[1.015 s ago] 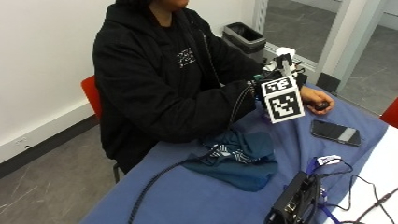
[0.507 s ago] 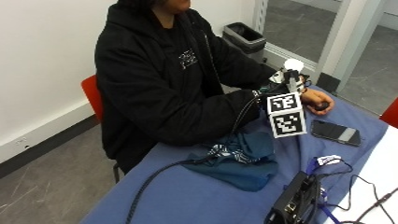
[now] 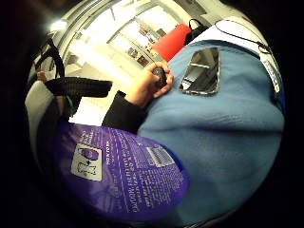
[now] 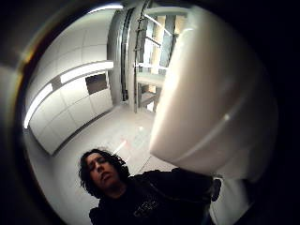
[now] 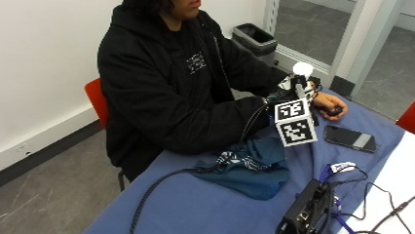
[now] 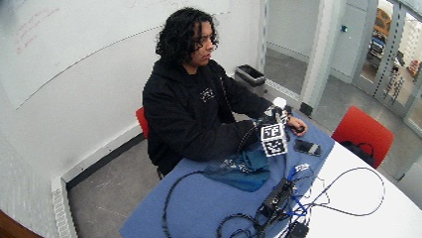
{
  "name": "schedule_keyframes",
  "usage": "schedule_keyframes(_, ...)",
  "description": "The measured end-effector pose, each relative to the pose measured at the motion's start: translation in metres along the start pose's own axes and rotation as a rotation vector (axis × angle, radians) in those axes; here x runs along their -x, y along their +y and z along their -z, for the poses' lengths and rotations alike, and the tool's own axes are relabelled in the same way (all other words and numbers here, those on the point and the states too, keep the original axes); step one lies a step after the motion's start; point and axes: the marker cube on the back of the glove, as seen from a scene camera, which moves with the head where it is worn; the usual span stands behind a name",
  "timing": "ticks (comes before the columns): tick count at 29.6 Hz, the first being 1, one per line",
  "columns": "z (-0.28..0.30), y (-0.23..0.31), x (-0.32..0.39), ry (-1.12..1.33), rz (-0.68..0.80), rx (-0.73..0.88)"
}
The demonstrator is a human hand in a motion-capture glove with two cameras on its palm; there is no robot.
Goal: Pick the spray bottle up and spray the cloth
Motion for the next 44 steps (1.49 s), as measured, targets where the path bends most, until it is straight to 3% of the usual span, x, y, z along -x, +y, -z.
schedule_keyframes(9,0.001,0.004,-0.001,0.011,-0.118,0.040)
schedule_keyframes(13,0.015,-0.011,-0.003,0.132,-0.163,0.063)
schedule_keyframes(22,0.035,0.057,0.033,0.565,-0.285,0.152)
schedule_keyframes(32,0.066,0.109,0.085,0.984,-0.361,0.452)
schedule_keyframes(44,0.067,0.131,0.097,1.108,-0.344,0.544)
